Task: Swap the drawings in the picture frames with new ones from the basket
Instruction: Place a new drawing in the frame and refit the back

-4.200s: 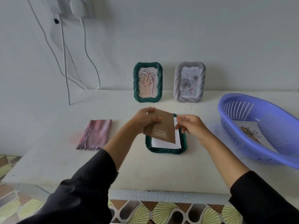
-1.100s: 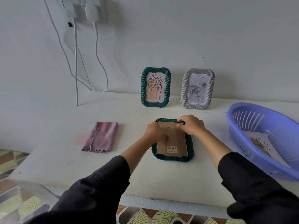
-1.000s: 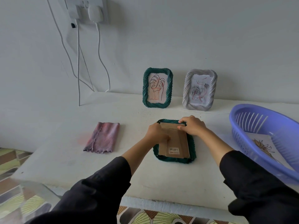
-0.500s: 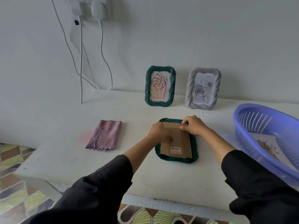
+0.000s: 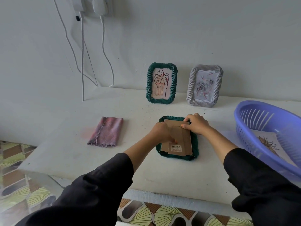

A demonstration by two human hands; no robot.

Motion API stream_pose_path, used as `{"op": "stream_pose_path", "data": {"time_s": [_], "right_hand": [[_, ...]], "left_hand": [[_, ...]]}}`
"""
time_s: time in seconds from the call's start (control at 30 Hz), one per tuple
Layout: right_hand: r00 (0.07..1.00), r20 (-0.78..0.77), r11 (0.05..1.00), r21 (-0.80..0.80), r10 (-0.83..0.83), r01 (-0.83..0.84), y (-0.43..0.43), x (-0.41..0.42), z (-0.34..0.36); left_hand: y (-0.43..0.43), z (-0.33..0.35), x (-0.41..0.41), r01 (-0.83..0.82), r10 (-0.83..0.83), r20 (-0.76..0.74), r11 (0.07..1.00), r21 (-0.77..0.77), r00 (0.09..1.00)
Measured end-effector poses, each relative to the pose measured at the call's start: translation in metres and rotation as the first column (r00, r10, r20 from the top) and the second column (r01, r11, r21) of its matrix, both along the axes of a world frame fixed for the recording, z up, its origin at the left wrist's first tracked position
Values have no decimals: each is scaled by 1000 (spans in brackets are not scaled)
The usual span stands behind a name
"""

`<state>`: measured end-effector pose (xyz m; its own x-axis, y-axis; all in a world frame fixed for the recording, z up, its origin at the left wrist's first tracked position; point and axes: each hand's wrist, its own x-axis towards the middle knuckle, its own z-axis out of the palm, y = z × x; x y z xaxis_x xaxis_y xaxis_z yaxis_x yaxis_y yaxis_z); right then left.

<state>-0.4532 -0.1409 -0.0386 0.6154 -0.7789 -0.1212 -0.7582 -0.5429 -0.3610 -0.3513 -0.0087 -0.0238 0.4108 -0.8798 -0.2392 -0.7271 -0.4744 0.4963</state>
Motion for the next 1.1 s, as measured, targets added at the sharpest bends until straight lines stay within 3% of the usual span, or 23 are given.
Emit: {"op": "stream_pose_path", "data": {"time_s": [0.23, 0.37, 0.53, 0.7, 0.87, 1.1], "right_hand": [[972, 192, 989, 78, -135, 122, 6, -14, -2], [954, 131, 950, 199, -271, 242, 11, -21, -4], [917, 168, 923, 207, -361, 325, 24, -27, -13], [929, 255, 963, 110, -268, 247, 41, -35, -12], [974, 193, 989, -66, -117, 132, 51, -54, -9], [974, 190, 989, 47, 127, -138, 76, -72, -2]], "left_hand": [[7, 8, 2, -2, 2, -72, 1000, 12, 997], [9, 6, -1, -30, 31, -81, 999, 17, 996], [10, 6, -8, -64, 65, -95, 998, 16, 993], [16, 5, -9, -104, 99, -114, 994, -34, 988], [26, 0, 4, -167, 155, -81, 970, -178, 985], [54, -5, 15, 137, -140, -61, 989, -58, 988]]}}
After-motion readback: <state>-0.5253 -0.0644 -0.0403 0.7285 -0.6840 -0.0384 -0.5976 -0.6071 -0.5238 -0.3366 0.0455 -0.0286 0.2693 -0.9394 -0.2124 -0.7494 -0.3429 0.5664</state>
